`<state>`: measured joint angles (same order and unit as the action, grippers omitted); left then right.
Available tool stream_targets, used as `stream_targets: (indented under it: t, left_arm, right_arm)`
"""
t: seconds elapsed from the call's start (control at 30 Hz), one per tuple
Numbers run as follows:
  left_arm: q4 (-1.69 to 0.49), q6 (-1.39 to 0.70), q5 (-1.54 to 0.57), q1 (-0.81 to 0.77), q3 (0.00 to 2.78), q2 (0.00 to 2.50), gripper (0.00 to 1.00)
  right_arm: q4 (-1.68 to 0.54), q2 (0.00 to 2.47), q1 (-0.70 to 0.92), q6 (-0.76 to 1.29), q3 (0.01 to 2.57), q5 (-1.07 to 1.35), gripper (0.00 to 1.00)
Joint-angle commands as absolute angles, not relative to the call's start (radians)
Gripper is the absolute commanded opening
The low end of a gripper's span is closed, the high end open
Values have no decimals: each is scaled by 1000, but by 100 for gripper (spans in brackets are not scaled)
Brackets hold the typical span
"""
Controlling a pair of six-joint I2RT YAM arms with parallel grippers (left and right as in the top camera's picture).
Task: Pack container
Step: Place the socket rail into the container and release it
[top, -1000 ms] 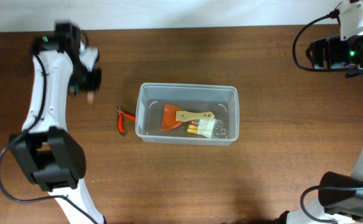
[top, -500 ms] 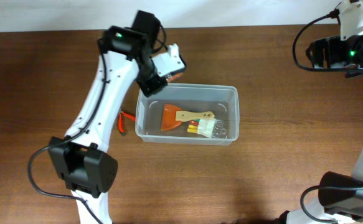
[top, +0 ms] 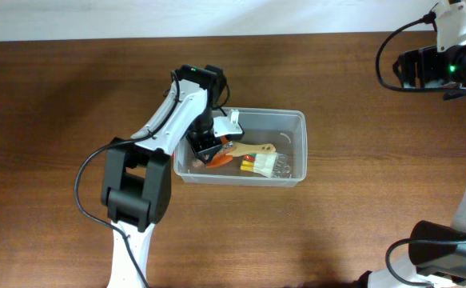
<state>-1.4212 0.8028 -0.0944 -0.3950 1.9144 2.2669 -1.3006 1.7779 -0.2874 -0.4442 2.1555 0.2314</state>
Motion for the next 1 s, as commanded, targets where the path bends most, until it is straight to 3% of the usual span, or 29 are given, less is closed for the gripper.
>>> stream_targets:
  t: [0.0,0.17,0.4,0.43,0.47,0.5,0.7,0.97]
  left_arm:
    - [-1421,818,-72,-388,1912,2289,37]
    - [-1413,751,-13,-388,1945,2283,39]
    - [-1505,602,109,-387,2223,2201,47]
    - [-1522,575,132,-384,2260,2184,52]
    - [-1539,535,156,-377,2296,2165,81]
    - [-1560,485,169,-366,2327,2147,99]
    - [-1688,135,135,-205,2379,2030,99]
    - [-1688,-23,22,-62,2339,1861,99]
  right_arm:
    - [-1298,1782,-289,-436,2149,251,99]
    - [-1298,1782,-289,-436,2149,251,99]
    - [-1298,1782,-289,-436,2149,251,99]
    - [-1298,1782,-289,-436,2149,251,99]
    - [-1298,1782,-289,-436,2149,251,99]
    - [-1298,1782,-289,-436,2149,251,98]
    - [-1297,1782,-289,-436,2149,251,99]
    - [-1297,1782,-289,-436,2149,251,99]
